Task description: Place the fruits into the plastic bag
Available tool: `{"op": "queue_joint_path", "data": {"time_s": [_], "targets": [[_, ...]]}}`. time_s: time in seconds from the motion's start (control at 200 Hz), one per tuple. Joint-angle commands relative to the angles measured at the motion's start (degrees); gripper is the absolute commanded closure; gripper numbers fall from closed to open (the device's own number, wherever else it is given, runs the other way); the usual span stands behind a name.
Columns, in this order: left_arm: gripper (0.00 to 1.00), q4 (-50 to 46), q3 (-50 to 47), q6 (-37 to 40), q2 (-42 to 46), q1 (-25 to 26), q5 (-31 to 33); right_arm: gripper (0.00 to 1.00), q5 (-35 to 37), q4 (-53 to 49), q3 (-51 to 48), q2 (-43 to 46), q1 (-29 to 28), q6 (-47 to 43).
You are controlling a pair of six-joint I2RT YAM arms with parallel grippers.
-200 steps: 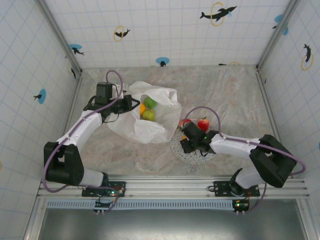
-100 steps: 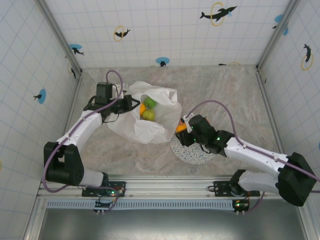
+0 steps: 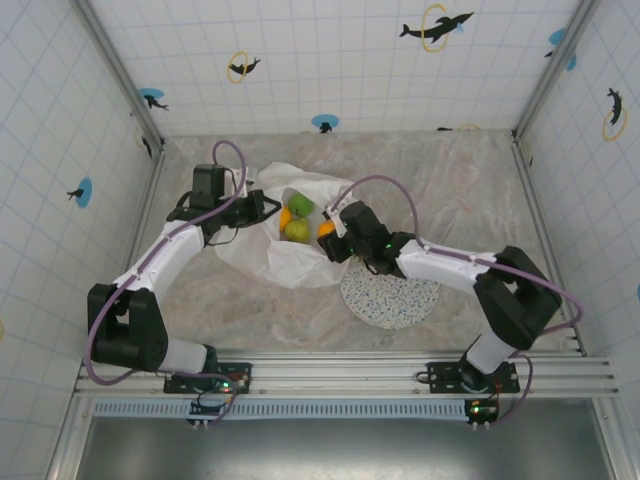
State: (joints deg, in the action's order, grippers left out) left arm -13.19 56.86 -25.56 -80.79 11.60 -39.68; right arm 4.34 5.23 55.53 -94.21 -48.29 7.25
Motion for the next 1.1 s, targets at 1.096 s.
{"op": "queue_joint_path", "data": {"time_s": [1.096], "targets": [[1.0,0.73,-0.26,-0.25,-0.5,1.25,-1.95,0.35,-6.72,13.55,22.56,-28.04,-0.33,21.98]]}}
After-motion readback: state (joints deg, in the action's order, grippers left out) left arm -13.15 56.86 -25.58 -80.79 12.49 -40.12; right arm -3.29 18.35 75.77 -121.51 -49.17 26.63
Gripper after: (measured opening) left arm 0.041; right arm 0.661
